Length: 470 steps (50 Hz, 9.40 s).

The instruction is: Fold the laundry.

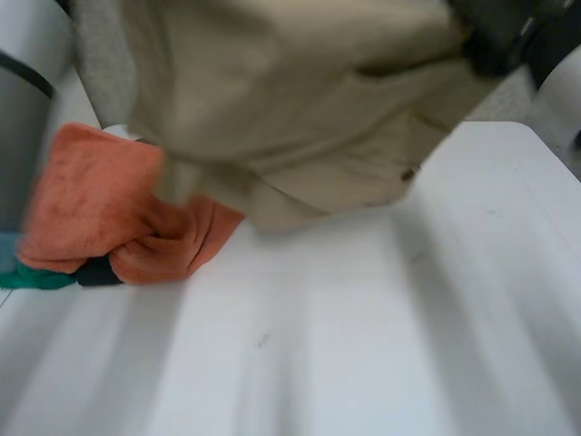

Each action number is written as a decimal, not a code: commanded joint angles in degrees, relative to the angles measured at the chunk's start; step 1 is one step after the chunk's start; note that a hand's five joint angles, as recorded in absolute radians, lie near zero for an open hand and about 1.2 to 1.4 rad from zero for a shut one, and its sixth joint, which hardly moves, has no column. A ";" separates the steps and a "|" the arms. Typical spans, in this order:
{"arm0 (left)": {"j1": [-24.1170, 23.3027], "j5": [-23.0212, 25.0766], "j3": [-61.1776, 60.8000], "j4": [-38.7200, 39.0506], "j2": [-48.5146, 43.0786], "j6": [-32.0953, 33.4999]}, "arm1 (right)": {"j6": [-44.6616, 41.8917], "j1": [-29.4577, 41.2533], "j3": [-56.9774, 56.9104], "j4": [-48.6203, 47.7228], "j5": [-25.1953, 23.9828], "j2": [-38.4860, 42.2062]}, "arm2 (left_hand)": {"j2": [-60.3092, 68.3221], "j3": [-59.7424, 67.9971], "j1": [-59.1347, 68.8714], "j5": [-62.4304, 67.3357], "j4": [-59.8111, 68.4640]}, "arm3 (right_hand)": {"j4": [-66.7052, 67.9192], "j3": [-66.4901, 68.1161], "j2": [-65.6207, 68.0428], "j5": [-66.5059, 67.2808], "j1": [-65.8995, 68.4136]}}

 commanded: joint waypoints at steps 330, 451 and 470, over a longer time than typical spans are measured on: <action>-4.96 3.35 -10.83 8.05 -34.86 2.51 | 3.33 -7.40 4.68 -13.54 -0.31 35.64 | 11.45 11.80 13.62 14.49 11.29 | 11.46 12.08 12.64 12.77 16.10; -7.51 3.26 -14.27 15.23 -25.63 11.13 | -20.92 -24.91 18.85 -6.84 -3.39 20.78 | -58.55 -58.20 -56.38 -55.51 -58.71 | 11.46 12.08 12.64 12.77 16.10; -6.54 2.91 -15.24 15.67 -24.22 8.22 | -38.61 8.24 16.65 -15.29 -19.13 31.33 | -58.55 -58.20 -56.38 -55.51 -58.71 | -58.54 -57.92 -57.36 -57.23 -53.90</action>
